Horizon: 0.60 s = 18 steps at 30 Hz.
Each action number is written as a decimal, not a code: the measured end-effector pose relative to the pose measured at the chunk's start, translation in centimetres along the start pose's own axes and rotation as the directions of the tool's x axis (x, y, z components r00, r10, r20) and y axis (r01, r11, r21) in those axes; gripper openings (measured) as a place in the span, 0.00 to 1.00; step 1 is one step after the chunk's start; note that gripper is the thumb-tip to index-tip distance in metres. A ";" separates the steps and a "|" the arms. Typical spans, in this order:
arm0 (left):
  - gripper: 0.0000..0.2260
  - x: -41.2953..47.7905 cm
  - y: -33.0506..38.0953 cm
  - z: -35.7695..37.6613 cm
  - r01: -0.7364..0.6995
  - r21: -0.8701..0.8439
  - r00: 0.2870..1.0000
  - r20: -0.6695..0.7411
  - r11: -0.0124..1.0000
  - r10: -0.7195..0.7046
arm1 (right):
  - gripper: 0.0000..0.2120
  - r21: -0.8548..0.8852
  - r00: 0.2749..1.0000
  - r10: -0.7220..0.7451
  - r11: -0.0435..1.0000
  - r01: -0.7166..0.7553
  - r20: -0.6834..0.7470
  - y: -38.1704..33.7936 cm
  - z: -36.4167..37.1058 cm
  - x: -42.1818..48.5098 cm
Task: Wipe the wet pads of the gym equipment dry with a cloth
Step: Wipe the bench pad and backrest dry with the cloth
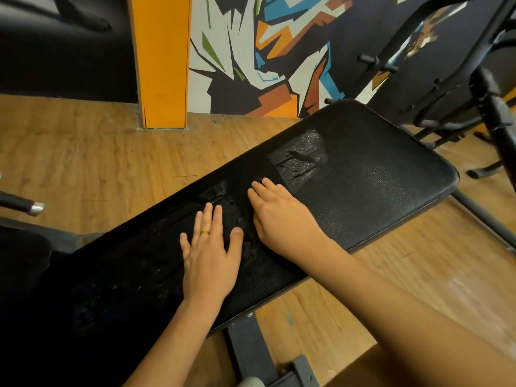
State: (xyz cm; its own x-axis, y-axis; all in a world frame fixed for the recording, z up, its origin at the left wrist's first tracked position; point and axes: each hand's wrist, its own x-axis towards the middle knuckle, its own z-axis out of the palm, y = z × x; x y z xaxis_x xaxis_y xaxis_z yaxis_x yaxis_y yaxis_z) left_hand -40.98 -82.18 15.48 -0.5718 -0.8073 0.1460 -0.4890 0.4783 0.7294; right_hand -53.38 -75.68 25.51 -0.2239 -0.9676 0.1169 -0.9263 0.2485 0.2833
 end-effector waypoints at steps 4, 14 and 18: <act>0.31 0.0 0.1 0.0 0.001 -0.015 1.000 -0.007 1.000 -0.001 | 0.16 -0.062 0.998 0.059 0.996 -0.059 0.005 0.4 0.9 6.7; 0.26 0.4 0.9 -0.7 0.071 -0.113 0.997 0.051 0.991 -0.066 | 0.34 0.215 0.995 -0.014 0.977 -0.008 0.099 3.4 -1.6 2.1; 0.25 2.4 3.9 -2.1 0.163 -0.386 0.986 0.043 0.908 -0.158 | 0.34 0.153 0.995 0.060 0.986 -0.072 0.080 8.3 -4.6 -3.9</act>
State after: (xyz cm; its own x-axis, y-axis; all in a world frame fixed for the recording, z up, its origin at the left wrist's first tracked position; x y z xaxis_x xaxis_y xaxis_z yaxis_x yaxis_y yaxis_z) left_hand -42.89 -82.99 20.13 -0.5151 -0.8571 -0.0004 -0.2832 0.1697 0.9439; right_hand -58.75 -69.65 31.80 -0.3024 -0.9514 0.0575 -0.9433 0.3074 0.1254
